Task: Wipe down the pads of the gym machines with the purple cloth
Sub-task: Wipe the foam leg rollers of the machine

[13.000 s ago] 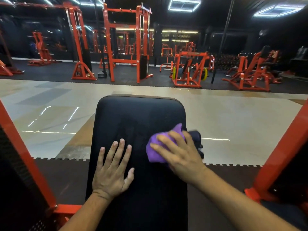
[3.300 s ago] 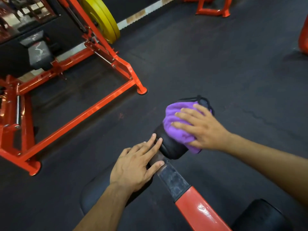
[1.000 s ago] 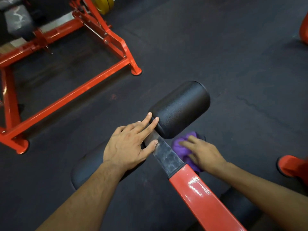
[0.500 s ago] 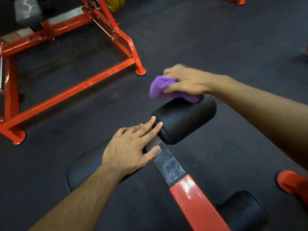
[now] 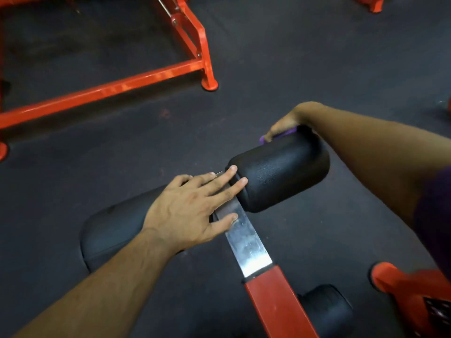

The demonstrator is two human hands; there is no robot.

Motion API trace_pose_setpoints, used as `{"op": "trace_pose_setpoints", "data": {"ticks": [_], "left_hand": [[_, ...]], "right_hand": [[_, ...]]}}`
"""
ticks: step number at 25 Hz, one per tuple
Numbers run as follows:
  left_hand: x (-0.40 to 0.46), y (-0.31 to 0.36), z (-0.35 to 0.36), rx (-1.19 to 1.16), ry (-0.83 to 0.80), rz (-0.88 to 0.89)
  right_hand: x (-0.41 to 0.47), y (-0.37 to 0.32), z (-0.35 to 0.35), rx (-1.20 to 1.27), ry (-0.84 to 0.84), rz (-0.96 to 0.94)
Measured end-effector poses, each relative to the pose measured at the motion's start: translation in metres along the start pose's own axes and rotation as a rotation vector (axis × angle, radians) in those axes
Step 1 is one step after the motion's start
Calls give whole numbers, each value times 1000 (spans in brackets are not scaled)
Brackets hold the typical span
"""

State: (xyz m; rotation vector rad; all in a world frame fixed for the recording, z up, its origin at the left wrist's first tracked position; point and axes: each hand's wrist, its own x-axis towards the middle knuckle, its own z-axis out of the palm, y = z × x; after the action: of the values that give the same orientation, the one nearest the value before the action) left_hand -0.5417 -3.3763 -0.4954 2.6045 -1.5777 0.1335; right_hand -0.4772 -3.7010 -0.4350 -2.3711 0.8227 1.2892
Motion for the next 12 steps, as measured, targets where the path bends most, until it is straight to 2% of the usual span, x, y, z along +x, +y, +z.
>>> {"op": "trace_pose_setpoints", "data": {"ticks": [3, 5, 9, 10, 12], "left_hand": [[2, 4, 0, -12, -22, -14], [6, 4, 2, -19, -32, -18], [6, 7, -6, -10, -81, -39], [6, 13, -10, -24, -114, -44], [-6, 20, -24, -67, -113, -125]], "right_hand": [[-7, 13, 4, -196, 305, -197], [-13, 27, 19, -129, 532, -276], [-29, 45, 97, -24, 1219, -271], [-31, 44, 116, -28, 1325, -242], [-40, 37, 130, -11, 1355, -244]]}}
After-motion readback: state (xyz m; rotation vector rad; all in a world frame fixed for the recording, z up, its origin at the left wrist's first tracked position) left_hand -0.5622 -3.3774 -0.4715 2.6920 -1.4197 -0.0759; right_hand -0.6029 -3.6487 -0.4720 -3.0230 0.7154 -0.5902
